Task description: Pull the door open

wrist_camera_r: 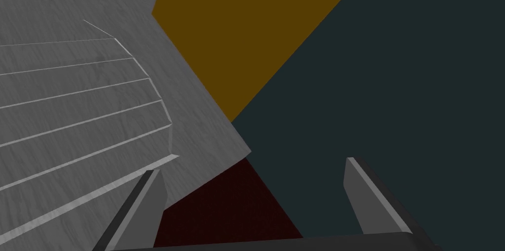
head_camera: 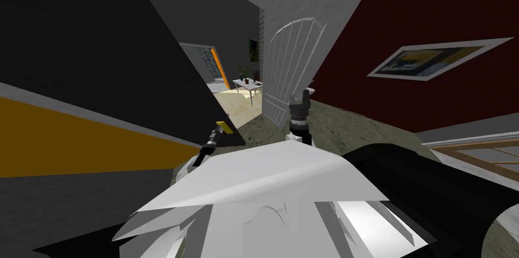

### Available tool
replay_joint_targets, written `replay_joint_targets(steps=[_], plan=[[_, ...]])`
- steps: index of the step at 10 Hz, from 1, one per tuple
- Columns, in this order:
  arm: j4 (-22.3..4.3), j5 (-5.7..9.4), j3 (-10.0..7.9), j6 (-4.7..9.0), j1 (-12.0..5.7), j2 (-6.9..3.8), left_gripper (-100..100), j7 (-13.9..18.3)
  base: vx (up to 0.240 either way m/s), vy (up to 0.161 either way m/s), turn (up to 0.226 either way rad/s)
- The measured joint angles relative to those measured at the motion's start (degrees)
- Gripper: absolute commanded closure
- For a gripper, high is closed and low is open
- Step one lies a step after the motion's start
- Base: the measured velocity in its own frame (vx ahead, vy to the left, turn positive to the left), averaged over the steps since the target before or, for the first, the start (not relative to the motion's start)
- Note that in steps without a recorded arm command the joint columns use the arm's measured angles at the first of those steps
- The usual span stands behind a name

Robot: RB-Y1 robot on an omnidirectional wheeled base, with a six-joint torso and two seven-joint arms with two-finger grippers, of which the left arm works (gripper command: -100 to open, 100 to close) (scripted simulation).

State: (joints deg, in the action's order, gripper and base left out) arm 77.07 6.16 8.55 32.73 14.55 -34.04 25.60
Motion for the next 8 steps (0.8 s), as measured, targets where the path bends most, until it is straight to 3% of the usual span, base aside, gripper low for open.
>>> replay_joint_targets(steps=[5,8], plan=[[0.0,-0.08,1.4,3.58,2.15,-3.04,100,2.1,-0.201,0.106,-0.126],[-1.0,-0.23,2.06,5.25,2.46,-3.95,100,2.8,-0.14,0.074,-0.089]])
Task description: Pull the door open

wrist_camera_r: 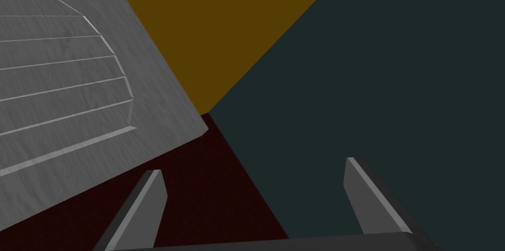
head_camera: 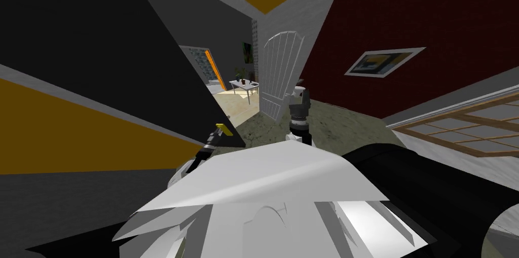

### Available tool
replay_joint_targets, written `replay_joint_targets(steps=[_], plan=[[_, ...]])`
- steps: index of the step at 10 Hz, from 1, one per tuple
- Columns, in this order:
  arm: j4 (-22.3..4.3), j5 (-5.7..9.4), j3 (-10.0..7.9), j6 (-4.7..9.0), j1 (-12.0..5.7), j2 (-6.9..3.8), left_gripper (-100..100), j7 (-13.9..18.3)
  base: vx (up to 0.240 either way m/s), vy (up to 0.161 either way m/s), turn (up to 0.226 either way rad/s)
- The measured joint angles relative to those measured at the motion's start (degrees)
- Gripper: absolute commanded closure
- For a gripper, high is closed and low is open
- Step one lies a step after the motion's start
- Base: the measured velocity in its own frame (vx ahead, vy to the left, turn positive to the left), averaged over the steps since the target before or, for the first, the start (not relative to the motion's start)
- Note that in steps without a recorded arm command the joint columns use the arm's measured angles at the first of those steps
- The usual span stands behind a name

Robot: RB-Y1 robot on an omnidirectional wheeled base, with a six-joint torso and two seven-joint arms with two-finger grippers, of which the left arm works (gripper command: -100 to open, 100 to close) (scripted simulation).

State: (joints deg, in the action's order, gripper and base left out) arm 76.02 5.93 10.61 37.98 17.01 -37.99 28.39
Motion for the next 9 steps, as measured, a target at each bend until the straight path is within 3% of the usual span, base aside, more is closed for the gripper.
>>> replay_joint_targets(steps=[9], plan=[[-0.3,-0.83,2.28,6.7,2.47,-4.07,100,2.5,-0.155,0.101,-0.085]])
